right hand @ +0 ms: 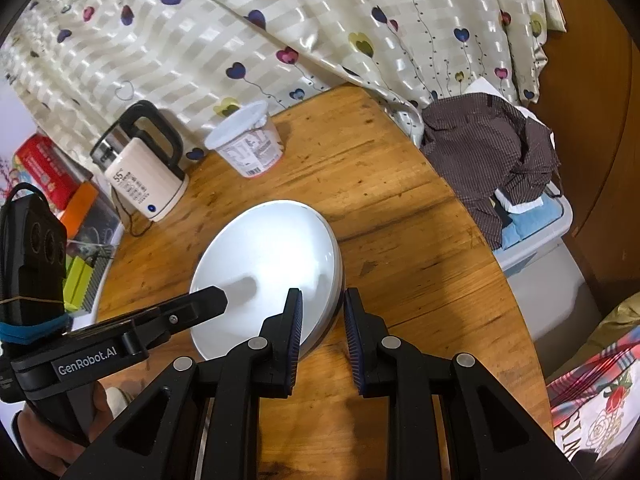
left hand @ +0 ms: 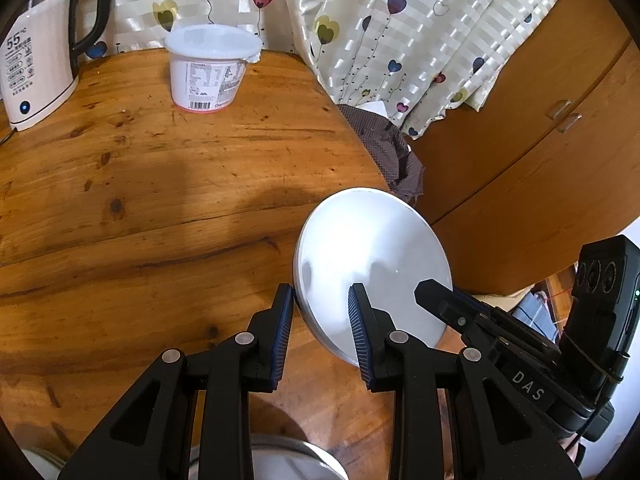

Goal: Organize plates and bowls
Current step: 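Lift the white bowl with both tools and carry it over the steel bowl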

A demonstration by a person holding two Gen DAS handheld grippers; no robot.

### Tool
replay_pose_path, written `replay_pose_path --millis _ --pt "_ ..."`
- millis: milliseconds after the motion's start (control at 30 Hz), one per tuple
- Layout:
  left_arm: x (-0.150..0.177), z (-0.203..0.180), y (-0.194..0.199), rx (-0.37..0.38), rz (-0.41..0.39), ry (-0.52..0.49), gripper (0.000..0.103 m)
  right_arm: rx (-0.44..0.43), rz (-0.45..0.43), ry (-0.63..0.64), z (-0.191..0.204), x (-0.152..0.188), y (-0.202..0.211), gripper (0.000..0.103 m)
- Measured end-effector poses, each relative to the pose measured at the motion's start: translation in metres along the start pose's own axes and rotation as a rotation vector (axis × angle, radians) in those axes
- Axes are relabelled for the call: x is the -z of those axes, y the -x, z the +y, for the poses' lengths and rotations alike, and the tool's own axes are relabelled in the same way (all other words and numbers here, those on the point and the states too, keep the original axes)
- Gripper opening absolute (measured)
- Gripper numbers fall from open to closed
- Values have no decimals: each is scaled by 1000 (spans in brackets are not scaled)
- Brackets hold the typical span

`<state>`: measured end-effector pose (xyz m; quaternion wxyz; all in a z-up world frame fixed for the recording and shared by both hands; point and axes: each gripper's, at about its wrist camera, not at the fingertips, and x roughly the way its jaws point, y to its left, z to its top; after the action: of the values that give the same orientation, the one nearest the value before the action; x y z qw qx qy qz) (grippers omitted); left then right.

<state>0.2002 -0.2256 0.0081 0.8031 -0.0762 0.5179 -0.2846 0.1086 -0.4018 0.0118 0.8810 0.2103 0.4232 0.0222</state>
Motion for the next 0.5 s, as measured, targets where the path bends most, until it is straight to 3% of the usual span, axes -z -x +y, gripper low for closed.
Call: replay_pose_path --millis 500 --pt "18 5 46 0 -66 5 30 -19 -27 49 36 14 28 21"
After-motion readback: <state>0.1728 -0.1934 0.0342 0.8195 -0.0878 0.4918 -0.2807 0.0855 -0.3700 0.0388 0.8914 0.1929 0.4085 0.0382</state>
